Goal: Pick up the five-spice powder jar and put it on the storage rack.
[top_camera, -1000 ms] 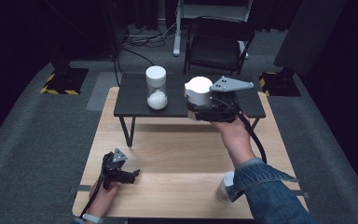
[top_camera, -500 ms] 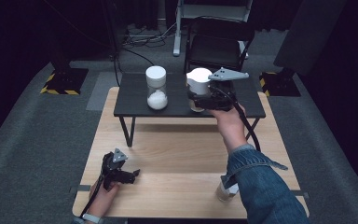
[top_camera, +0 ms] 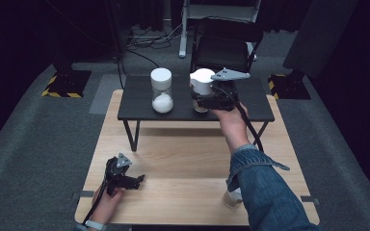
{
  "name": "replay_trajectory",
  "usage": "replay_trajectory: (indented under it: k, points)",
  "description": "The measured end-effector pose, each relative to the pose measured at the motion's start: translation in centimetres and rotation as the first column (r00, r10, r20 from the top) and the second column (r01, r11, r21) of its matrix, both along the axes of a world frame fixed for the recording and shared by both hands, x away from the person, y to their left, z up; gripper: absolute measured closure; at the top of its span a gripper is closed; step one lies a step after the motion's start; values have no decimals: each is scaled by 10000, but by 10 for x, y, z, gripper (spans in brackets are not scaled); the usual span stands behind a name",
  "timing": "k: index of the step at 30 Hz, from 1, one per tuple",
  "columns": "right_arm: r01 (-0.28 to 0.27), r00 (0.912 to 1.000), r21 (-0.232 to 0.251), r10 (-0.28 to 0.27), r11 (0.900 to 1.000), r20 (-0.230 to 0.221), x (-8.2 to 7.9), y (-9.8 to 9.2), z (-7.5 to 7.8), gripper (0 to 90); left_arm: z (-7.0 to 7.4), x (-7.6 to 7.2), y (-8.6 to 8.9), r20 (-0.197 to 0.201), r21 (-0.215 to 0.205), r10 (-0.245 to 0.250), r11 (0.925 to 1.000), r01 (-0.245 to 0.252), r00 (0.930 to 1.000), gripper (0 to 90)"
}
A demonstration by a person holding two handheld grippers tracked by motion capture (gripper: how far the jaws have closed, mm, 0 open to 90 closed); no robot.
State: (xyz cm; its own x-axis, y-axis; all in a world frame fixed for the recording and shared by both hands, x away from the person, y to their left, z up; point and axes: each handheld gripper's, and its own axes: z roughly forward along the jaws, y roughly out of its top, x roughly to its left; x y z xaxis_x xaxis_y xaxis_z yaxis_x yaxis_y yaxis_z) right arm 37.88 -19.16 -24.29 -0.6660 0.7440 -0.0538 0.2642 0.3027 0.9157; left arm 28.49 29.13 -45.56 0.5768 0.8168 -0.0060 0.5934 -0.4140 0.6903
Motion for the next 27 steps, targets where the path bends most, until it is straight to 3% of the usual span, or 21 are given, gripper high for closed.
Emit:
replay_trajectory:
  k: [15, 27]
  points:
    - [-170, 9997, 391, 177, 9991, -164, 12, 6, -13, 306, 0, 0, 0, 2, -3, 3, 10000, -3, 10000, 2]
    - [-312, 9990, 537, 328, 9981, -292, 15, 0, -14, 285, 0, 0, 0, 10, 2, -4, 10000, 4, 10000, 2]
